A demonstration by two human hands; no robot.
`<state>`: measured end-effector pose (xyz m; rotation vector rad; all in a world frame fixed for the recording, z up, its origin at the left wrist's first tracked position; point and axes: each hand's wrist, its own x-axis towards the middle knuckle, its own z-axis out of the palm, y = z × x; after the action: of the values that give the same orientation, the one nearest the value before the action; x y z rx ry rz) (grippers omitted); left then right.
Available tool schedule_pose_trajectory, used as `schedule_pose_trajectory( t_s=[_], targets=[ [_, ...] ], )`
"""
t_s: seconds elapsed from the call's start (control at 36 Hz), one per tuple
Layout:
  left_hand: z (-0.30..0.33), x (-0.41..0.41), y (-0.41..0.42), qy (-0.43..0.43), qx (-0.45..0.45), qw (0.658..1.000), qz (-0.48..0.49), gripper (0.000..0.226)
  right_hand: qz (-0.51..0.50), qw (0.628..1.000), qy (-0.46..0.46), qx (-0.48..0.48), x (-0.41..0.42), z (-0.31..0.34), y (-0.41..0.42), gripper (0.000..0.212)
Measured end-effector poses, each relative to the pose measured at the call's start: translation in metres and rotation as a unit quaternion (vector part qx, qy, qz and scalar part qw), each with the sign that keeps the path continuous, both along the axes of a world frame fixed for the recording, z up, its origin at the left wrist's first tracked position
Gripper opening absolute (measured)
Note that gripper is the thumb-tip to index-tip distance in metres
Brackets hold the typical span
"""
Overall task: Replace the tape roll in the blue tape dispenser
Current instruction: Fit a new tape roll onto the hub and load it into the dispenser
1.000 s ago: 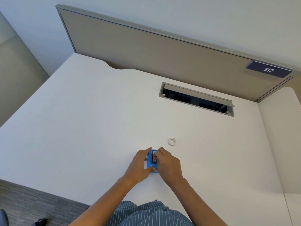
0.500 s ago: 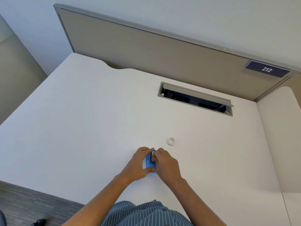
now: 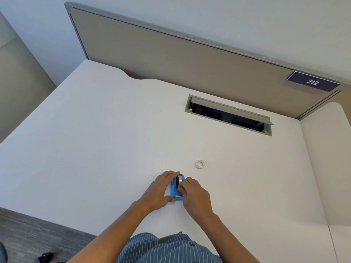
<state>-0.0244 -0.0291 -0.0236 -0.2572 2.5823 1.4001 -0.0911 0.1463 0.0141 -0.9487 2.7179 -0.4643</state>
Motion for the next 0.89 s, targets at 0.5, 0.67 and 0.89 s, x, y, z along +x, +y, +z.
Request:
schedule_pose_trajectory(
  t_s=[0.5,0.67,0.89],
  targets=[
    [-0.005,0.002,-0.003,0.018,-0.026,0.999,-0.016,0.094,0.009,0.995,0.056,-0.08,0.022,-0.012,0.021,0.011],
    [-0.007,0.002,-0.003,0.015,-0.035,0.999,-0.012,0.096,0.012,0.991,0.068,-0.111,0.025,-0.008,0.025,0.008],
    [-0.005,0.003,-0.003,0.018,-0.039,0.999,-0.013,0.094,0.013,0.989,0.072,-0.128,0.03,-0.006,0.027,0.009]
  ],
)
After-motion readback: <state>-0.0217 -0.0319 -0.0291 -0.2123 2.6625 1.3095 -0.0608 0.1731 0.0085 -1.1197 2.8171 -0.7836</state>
